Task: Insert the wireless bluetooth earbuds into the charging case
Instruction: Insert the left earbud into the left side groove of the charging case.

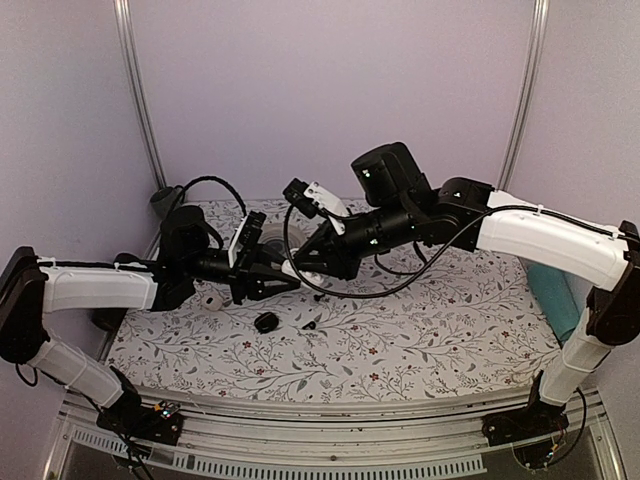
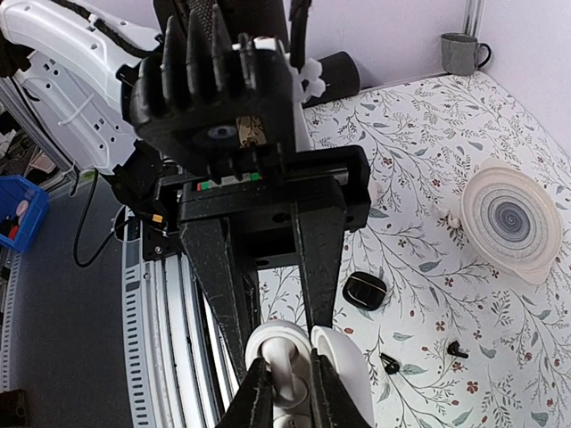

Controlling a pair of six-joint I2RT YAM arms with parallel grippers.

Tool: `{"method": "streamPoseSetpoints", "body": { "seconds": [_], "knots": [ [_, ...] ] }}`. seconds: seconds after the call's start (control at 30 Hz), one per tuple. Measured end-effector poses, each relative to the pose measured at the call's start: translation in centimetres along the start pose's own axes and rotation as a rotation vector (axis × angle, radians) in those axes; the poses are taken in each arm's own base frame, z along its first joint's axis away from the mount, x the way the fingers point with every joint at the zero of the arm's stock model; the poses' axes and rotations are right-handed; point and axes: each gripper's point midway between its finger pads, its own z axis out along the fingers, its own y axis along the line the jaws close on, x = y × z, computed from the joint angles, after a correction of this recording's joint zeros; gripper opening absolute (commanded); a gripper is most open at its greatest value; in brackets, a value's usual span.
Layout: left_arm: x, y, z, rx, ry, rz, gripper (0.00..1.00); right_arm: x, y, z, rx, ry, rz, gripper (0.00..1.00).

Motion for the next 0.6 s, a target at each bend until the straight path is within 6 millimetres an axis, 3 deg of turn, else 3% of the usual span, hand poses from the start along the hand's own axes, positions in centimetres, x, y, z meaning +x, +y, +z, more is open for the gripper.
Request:
{"method": "streamPoseSetpoints", "body": {
  "seconds": [0.4, 0.6],
  "knots": [
    [-0.13, -0.07, 0.0, 0.004, -0.004, 0.004, 0.0, -0.16, 0.15, -0.34, -0.006, -0.014, 0.011, 0.18],
    [-0.17, -0.15, 0.01, 0.008, -0.005, 0.006, 0.0, 0.0, 0.15, -0.48, -0.006, -0.016, 0.015, 0.12]
  ]
}}
